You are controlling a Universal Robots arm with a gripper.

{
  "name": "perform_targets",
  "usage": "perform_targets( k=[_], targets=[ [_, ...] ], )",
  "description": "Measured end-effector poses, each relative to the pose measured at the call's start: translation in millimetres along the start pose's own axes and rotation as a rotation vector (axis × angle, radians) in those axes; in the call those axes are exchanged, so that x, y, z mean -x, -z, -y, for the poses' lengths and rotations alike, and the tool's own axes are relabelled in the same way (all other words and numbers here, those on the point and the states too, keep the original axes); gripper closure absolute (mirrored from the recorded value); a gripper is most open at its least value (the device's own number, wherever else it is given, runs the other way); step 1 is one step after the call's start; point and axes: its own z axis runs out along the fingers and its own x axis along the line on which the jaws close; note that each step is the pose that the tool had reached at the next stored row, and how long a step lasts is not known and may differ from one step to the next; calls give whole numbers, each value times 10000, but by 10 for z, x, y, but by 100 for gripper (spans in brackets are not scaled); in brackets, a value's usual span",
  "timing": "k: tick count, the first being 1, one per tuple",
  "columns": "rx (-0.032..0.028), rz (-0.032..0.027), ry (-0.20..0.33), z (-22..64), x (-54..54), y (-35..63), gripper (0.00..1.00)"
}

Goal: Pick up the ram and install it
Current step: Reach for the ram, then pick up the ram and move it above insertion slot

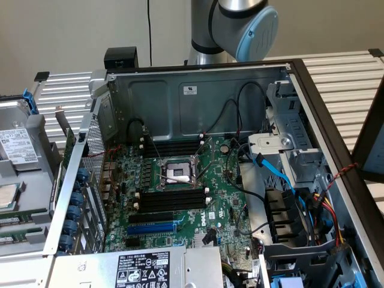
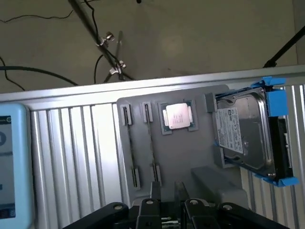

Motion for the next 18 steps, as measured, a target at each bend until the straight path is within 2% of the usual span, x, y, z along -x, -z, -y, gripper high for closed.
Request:
perform_targets(
  k=[8,18],
  targets=[
    [-25,-15,1219,-7,0,-9,74],
    [-27,-16,1238,-9,-1,-8,74]
  ],
)
